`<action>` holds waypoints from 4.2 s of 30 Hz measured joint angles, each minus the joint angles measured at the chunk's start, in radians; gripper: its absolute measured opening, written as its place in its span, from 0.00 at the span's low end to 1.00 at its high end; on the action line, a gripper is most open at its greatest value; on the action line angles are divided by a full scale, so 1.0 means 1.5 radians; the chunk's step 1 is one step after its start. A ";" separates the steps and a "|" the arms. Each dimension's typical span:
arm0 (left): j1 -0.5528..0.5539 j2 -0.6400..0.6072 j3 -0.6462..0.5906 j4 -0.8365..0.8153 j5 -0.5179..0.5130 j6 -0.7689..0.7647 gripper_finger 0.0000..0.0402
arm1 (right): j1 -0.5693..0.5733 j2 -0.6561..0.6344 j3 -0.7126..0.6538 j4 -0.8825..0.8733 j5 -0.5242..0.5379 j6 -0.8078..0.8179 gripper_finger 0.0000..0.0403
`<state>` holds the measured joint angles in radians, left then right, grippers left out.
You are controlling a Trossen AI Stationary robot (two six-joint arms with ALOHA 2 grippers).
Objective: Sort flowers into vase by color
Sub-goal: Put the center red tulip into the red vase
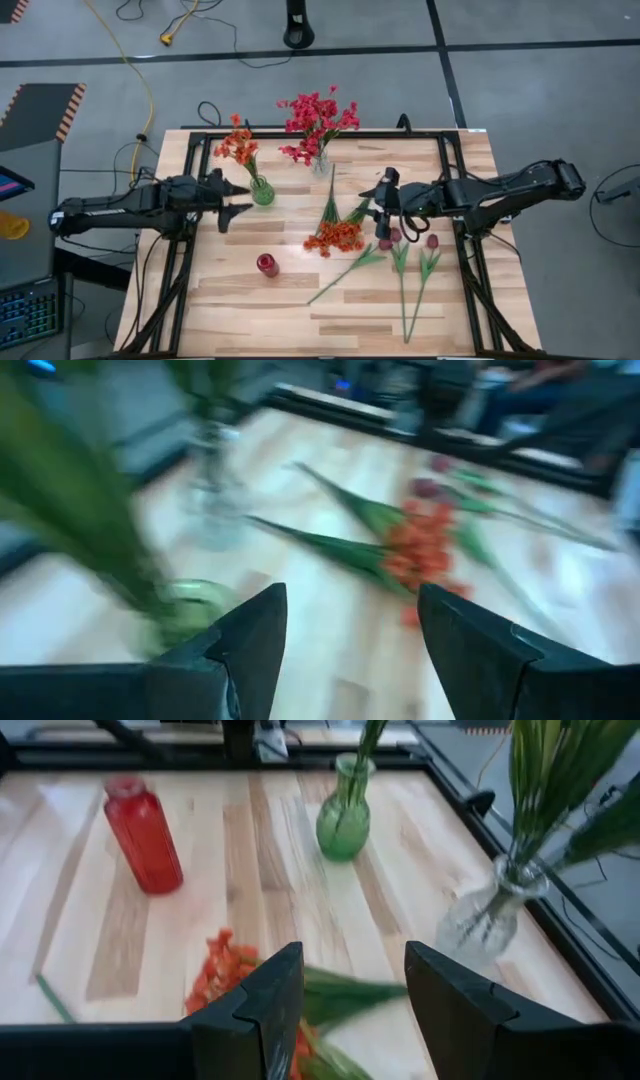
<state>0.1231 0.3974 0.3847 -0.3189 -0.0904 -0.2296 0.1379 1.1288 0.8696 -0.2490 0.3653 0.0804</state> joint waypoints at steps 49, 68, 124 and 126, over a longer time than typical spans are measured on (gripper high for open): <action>-0.182 0.281 0.000 0.299 -0.084 0.000 0.53 | 0.132 0.140 0.001 -0.438 -0.258 0.721 0.50; -0.183 0.281 0.000 0.300 -0.084 0.000 0.53 | 0.210 0.305 0.000 -0.354 -0.283 0.874 0.50; -0.183 0.297 0.000 0.481 -0.082 0.000 0.53 | 0.206 0.006 -0.001 -0.109 0.089 0.508 0.06; -0.183 0.319 0.000 0.515 -0.082 0.000 0.53 | 0.202 0.014 0.000 -0.032 0.104 0.422 0.06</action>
<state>-0.1513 0.8761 0.3847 0.4543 -0.2138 -0.2295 0.4403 1.1492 0.8691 -0.2974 0.5212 0.7128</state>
